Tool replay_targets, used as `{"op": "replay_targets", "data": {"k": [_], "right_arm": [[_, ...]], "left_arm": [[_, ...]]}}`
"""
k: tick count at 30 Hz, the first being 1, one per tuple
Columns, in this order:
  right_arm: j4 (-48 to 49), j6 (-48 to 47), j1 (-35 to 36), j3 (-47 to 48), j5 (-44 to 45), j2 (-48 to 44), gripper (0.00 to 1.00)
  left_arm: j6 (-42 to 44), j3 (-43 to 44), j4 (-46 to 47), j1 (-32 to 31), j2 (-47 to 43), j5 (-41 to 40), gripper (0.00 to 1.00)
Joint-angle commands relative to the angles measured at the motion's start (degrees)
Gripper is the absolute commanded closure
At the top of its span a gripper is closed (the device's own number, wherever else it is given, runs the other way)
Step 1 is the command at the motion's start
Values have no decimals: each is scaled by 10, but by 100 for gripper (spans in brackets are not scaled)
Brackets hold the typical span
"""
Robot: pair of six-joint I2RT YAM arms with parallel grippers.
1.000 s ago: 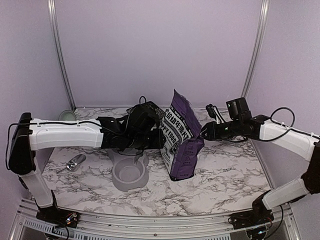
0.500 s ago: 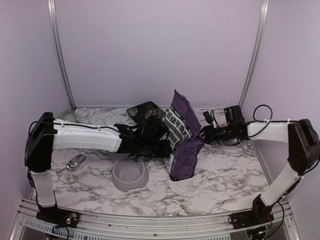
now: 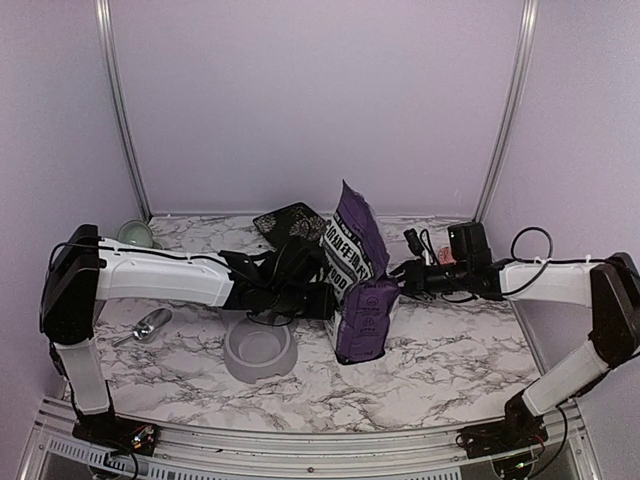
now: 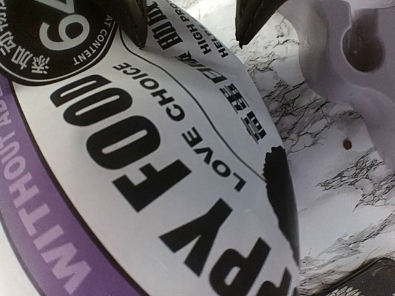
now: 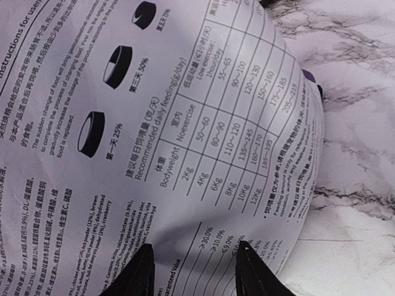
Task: Serve the pet food
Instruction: Place the pet food bag at the center of the board.
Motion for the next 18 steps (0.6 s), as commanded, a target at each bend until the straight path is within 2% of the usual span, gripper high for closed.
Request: {"op": "replay_targets", "data": {"k": [1, 6, 10, 14, 18], "right_arm": [[-18, 55, 68, -38, -45, -42, 57], [-36, 81, 95, -32, -20, -74, 57], [-126, 52, 99, 1, 34, -112, 57], [-269, -7, 91, 102, 164, -138, 57], [-361, -35, 90, 209, 215, -136, 57]], "left_arm": [[8, -70, 23, -12, -73, 28, 50], [26, -90, -9, -12, -130, 10, 50], [27, -94, -24, -13, -161, 4, 50], [33, -83, -32, -12, -189, -9, 50], [47, -48, -43, -12, -207, -29, 50]]}}
